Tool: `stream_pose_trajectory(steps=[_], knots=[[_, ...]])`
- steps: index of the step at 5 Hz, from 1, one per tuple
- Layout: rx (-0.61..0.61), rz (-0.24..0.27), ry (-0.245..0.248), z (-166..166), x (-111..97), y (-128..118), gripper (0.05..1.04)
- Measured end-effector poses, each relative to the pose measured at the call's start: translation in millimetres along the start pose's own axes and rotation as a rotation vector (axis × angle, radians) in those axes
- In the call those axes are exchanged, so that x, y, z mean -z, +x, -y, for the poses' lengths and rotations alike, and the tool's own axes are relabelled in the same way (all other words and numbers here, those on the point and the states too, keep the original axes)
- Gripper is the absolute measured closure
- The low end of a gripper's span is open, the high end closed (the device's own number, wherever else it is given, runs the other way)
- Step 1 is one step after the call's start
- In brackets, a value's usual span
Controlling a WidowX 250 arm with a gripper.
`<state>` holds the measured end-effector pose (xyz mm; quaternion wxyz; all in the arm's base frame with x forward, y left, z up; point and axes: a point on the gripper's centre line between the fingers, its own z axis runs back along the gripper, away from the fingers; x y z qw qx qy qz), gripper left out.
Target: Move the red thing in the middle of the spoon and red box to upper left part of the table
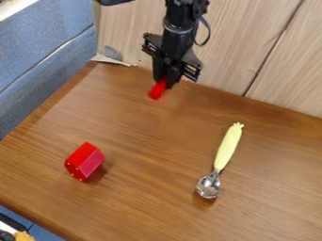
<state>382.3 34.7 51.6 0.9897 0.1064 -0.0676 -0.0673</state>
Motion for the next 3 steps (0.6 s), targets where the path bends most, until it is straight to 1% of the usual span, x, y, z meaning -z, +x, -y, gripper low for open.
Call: stream_pose_trajectory(steps=[1,2,3], knots=[[-0.033,-0.049,0.013,-18,24,13,0.827],[-0.046,-0.082,0.014,-29,50,20,0.827],[-0.062,-0.127,0.014,-38,69,23,0.827]])
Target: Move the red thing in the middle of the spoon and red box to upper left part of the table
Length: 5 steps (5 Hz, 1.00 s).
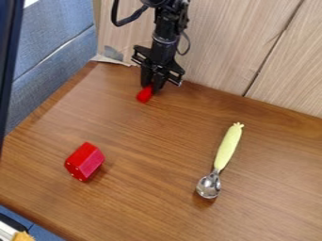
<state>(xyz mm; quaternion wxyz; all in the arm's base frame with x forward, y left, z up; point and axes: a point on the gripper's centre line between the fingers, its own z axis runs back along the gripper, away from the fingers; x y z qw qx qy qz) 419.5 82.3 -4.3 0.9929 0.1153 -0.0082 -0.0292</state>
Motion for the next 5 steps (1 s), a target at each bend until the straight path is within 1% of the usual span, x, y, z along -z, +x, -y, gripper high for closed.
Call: stream_pose_trajectory(steps=[1,2,3,4,5], knots=[[-0.005,-0.001,-0.001,-1.8,0.8,4.2,0.768],[-0.025,-0.011,-0.022,-1.6,2.4,3.6,0.492],[-0.053,-0.004,-0.023,-5.0,3.9,3.7,0.204],[-0.070,0.004,-0.028,-6.4,3.0,1.8,0.079],[-0.068,0.005,-0.054,-2.7,1.1,-1.5,0.084]])
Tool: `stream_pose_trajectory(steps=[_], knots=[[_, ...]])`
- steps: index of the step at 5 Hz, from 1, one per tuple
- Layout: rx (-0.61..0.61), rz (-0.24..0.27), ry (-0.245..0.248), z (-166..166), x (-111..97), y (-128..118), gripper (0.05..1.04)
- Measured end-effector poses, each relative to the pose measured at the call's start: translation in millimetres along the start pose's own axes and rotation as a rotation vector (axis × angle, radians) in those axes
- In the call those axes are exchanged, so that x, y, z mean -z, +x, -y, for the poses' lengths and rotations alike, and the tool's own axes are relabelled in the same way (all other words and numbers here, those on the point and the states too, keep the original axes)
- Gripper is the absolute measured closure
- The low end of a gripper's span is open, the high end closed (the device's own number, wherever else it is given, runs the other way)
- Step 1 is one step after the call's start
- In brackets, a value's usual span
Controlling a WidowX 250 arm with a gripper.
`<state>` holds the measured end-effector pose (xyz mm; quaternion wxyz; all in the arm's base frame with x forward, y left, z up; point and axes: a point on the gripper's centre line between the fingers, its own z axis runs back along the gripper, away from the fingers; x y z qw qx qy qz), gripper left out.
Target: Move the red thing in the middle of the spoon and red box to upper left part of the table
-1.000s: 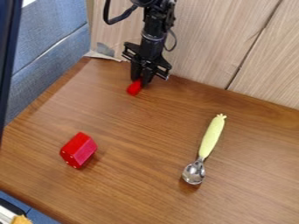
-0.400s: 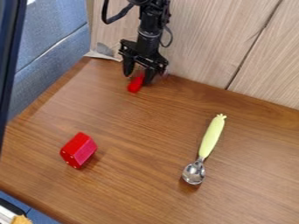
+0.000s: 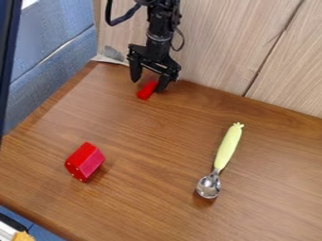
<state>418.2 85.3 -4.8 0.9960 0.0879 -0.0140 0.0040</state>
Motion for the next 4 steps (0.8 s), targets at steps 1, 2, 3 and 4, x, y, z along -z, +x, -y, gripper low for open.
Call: stream_pose_trajectory(steps=[1,2,3,4], knots=[[-0.006,0.064,-0.041,0,-20,-2,0.084],[-0.030,0.169,-0.051,-12,-49,-17,0.084],[-0.030,0.222,0.000,-18,-65,-47,0.084],[-0.034,0.227,0.001,-18,-65,-46,0.084]])
